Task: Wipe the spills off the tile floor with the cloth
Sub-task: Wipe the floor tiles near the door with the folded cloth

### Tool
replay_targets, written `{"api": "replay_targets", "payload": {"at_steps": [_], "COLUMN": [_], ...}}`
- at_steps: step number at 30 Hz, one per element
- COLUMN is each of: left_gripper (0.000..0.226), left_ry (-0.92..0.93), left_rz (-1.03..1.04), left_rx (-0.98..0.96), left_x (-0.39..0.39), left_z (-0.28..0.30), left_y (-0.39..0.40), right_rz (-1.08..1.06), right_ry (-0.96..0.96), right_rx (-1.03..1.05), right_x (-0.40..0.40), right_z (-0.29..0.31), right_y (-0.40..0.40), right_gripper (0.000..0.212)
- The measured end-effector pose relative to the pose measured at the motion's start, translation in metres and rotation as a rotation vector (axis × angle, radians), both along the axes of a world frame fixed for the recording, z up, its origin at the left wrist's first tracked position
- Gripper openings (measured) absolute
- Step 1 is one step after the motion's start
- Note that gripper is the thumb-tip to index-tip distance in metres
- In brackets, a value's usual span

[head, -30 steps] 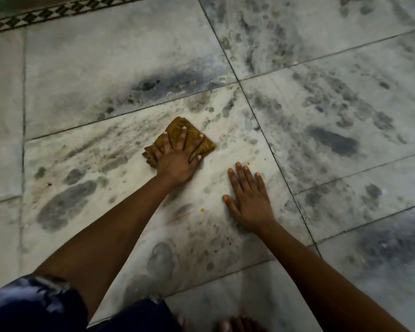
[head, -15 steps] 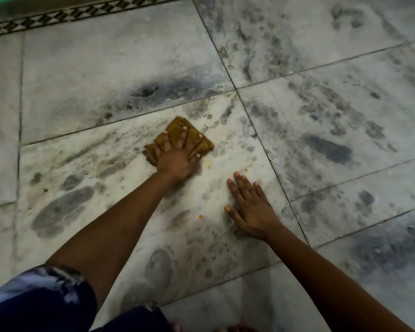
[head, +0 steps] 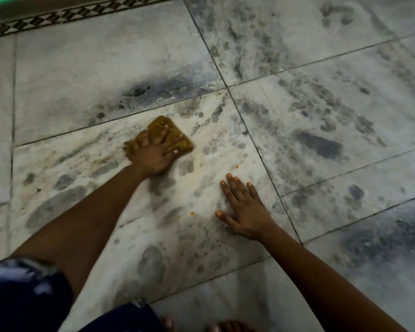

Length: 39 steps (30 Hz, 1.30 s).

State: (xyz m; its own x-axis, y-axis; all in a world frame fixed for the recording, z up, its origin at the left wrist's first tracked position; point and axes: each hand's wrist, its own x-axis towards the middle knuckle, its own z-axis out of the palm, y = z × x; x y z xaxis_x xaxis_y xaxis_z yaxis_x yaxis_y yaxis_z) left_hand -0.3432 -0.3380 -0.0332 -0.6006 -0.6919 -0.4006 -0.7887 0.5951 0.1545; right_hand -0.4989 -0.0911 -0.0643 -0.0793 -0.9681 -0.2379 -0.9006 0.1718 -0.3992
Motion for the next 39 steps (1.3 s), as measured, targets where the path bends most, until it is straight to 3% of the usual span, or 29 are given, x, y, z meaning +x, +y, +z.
{"api": "replay_targets", "payload": {"at_steps": [3, 6, 10, 14, 17, 19, 22, 26, 30, 35, 39], "left_gripper": [0.066, 0.071, 0.074, 0.051, 0.056, 0.064, 0.057, 0.072, 0.052, 0.051, 0.057], "left_ry": [0.013, 0.047, 0.017, -0.063, -0.08, -0.032, 0.091, 0.047, 0.025, 0.047, 0.111], "left_rz": [-0.168, -0.371, -0.226, -0.072, -0.207, -0.389, -0.53, -0.269, -0.118, -0.322, -0.498], "left_rx": [-0.021, -0.036, -0.092, -0.05, -0.026, -0.047, -0.045, -0.093, -0.051, -0.088, -0.114], "left_x": [-0.029, 0.01, 0.053, -0.005, -0.037, -0.02, 0.026, 0.008, -0.073, -0.091, -0.048], "left_z": [-0.002, -0.009, -0.008, 0.01, 0.013, 0.002, -0.007, -0.004, 0.002, -0.008, -0.011], "left_y": [0.042, 0.069, 0.035, 0.011, 0.042, 0.063, 0.057, 0.023, 0.035, 0.1, 0.087], "right_rz": [0.005, -0.006, -0.003, -0.005, -0.034, -0.059, -0.147, -0.146, -0.132, -0.134, -0.141], "right_ry": [0.003, 0.003, -0.002, -0.003, 0.006, 0.019, 0.061, 0.094, 0.09, 0.085, 0.075], "right_rx": [0.008, -0.011, -0.025, -0.049, -0.085, -0.104, -0.108, -0.102, -0.127, -0.139, -0.169], "right_x": [-0.001, 0.0, -0.001, 0.001, 0.002, 0.0, -0.005, -0.016, -0.019, -0.02, -0.02], "right_z": [0.001, 0.0, -0.004, -0.005, -0.002, 0.0, -0.002, -0.005, -0.003, -0.005, -0.007], "right_y": [0.0, 0.0, 0.0, 0.001, 0.003, 0.009, 0.025, 0.043, 0.046, 0.046, 0.047], "right_gripper": [0.089, 0.087, 0.086, 0.082, 0.076, 0.073, 0.069, 0.067, 0.066, 0.067, 0.065]}}
